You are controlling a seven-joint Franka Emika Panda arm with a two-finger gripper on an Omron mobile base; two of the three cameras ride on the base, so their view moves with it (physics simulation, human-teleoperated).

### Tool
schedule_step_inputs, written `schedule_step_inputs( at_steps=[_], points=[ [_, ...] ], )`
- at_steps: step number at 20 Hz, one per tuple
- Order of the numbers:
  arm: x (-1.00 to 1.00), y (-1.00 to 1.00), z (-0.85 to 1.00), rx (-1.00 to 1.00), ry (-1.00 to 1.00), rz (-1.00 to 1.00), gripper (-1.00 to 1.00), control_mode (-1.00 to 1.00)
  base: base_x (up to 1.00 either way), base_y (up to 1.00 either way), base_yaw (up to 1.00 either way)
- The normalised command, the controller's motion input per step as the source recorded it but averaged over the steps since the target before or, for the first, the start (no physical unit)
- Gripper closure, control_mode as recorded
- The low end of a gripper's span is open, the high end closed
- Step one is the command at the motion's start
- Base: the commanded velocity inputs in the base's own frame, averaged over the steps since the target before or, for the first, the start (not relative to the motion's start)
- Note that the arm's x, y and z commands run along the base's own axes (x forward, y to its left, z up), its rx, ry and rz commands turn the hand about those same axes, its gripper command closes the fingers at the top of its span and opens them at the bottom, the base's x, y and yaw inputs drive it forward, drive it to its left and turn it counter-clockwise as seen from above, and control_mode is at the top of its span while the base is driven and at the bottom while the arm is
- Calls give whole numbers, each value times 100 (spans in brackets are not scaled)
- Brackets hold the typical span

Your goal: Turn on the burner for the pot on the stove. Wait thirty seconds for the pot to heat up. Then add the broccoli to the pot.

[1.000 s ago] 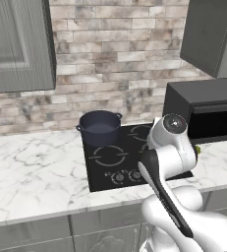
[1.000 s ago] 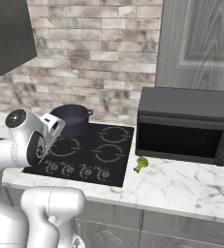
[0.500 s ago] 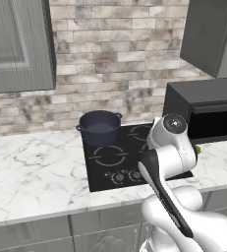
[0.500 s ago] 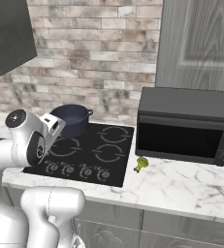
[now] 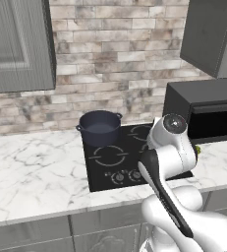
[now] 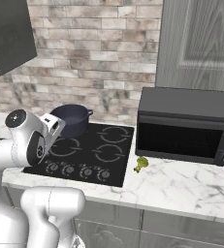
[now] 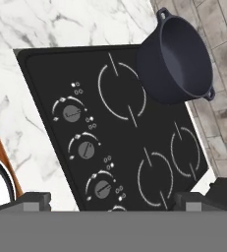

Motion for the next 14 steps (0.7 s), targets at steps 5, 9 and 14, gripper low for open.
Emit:
schedule_step_inputs(
  at_steps=[5,9,14],
  points=[
    [0,0,0,0,0,0,-100,-100,0,0,0],
    [0,0,0,0,0,0,-100,-100,0,0,0],
    [0,0,0,0,0,0,-100,-100,0,0,0]
  ],
)
